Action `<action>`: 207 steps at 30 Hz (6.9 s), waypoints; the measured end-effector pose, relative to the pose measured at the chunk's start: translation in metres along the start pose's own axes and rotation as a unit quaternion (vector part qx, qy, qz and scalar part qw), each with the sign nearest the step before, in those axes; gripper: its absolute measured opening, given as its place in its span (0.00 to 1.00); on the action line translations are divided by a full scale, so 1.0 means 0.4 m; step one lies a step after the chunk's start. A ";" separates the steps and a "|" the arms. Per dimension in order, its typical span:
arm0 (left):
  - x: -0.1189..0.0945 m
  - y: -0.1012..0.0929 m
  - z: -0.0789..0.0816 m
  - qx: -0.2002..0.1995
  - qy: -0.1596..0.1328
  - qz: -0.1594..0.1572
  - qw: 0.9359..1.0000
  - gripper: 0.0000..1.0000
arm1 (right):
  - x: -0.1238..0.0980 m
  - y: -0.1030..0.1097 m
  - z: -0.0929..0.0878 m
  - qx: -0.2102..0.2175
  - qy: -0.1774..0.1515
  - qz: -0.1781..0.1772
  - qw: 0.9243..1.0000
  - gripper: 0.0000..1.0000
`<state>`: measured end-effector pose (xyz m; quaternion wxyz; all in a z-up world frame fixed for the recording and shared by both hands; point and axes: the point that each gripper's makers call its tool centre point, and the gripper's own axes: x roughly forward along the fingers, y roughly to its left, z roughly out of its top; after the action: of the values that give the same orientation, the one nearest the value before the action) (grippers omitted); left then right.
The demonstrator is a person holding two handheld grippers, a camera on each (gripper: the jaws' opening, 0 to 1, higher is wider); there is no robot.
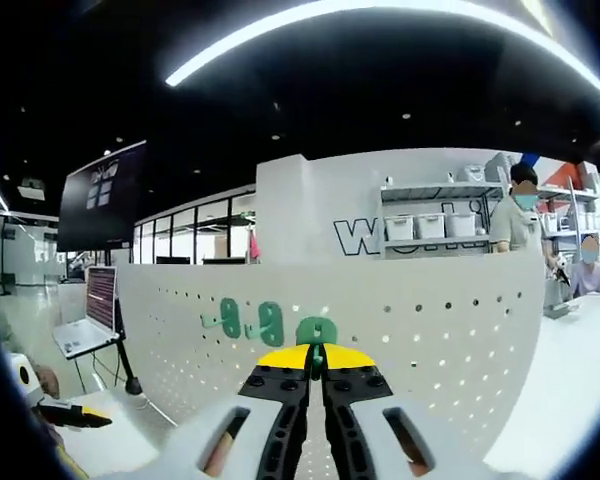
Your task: Insert the hook assembly into the mounting plate slot until the hook locks in place.
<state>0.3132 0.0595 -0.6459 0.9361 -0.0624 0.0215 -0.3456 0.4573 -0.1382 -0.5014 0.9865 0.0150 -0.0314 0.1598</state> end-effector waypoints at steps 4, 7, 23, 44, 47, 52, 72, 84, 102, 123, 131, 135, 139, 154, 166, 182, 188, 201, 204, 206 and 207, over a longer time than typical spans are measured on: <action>-0.002 0.005 0.002 -0.001 -0.003 0.002 1.000 0.81 | 0.012 -0.001 0.003 -0.005 -0.001 -0.006 1.000 0.01; -0.003 0.006 0.003 -0.003 -0.003 0.003 1.000 0.81 | 0.022 -0.005 0.000 -0.012 0.000 -0.014 1.000 0.01; -0.008 0.013 -0.003 -0.007 0.003 0.007 1.000 0.79 | 0.073 -0.013 0.010 -0.023 -0.009 -0.036 0.999 0.02; -0.016 0.045 -0.016 -0.020 0.012 0.021 1.000 0.76 | 0.110 -0.013 -0.006 -0.042 0.002 -0.055 0.998 0.02; -0.015 0.040 -0.016 -0.021 0.013 0.019 1.000 0.76 | 0.112 -0.011 -0.007 -0.056 0.001 -0.066 0.996 0.02; -0.012 0.035 -0.023 -0.019 0.017 0.014 1.000 0.75 | 0.110 -0.013 -0.007 -0.068 0.003 -0.073 0.995 0.02; -0.015 0.035 -0.025 -0.021 0.019 0.013 1.000 0.73 | 0.104 -0.017 -0.004 -0.074 -0.013 -0.075 0.994 0.01; -0.015 0.032 -0.032 -0.022 0.024 0.010 0.999 0.71 | 0.102 -0.015 0.004 -0.065 -0.033 -0.081 0.994 0.01; -0.016 0.032 -0.036 -0.023 0.027 0.011 0.999 0.70 | 0.112 -0.022 -0.015 -0.053 -0.036 -0.095 0.993 0.02; -0.017 0.030 -0.033 -0.022 0.027 0.011 0.999 0.70 | 0.099 -0.009 -0.030 -0.037 -0.015 -0.041 0.998 0.32; -0.018 0.029 -0.034 -0.020 0.029 0.011 0.999 0.70 | 0.093 0.008 -0.043 -0.045 0.000 -0.012 0.999 0.49; -0.018 0.029 -0.036 -0.020 0.031 0.011 0.999 0.71 | 0.091 0.009 -0.053 -0.033 0.007 -0.005 0.999 0.51; -0.017 0.027 -0.037 -0.019 0.031 0.009 0.999 0.71 | 0.090 0.011 -0.048 -0.034 0.004 -0.002 0.999 0.51; -0.019 0.028 -0.039 -0.019 0.033 0.009 0.999 0.71 | 0.029 0.035 -0.070 0.003 -0.009 0.080 0.997 0.50; -0.019 0.030 -0.037 -0.027 0.030 0.009 0.999 0.71 | -0.032 0.073 -0.117 -0.008 0.002 0.110 0.994 0.49; -0.019 0.031 -0.017 -0.028 0.024 0.009 0.999 0.71 | -0.171 0.113 -0.218 -0.015 0.024 0.131 0.991 0.52; -0.026 0.037 -0.018 -0.026 0.029 0.011 0.999 0.71 | -0.219 0.116 -0.241 -0.004 0.025 0.131 0.991 0.52; -0.033 0.029 -0.025 -0.019 0.043 0.006 0.999 0.71 | -0.302 0.139 -0.293 0.001 0.034 0.129 0.991 0.53; -0.032 0.025 -0.030 -0.016 0.048 0.002 0.999 0.70 | -0.317 0.145 -0.306 0.003 0.038 0.130 0.991 0.53; -0.031 0.023 -0.030 -0.017 0.049 0.000 0.999 0.70 | -0.327 0.147 -0.314 0.005 0.041 0.130 0.991 0.53; -0.031 0.022 -0.029 -0.017 0.050 0.000 0.999 0.70 | -0.332 0.147 -0.316 0.007 0.041 0.129 0.991 0.53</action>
<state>0.3085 0.0730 -0.6587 0.9326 -0.0614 0.0739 -0.3478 0.3201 -0.1191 -0.6352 0.9580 0.0112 0.0089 0.2864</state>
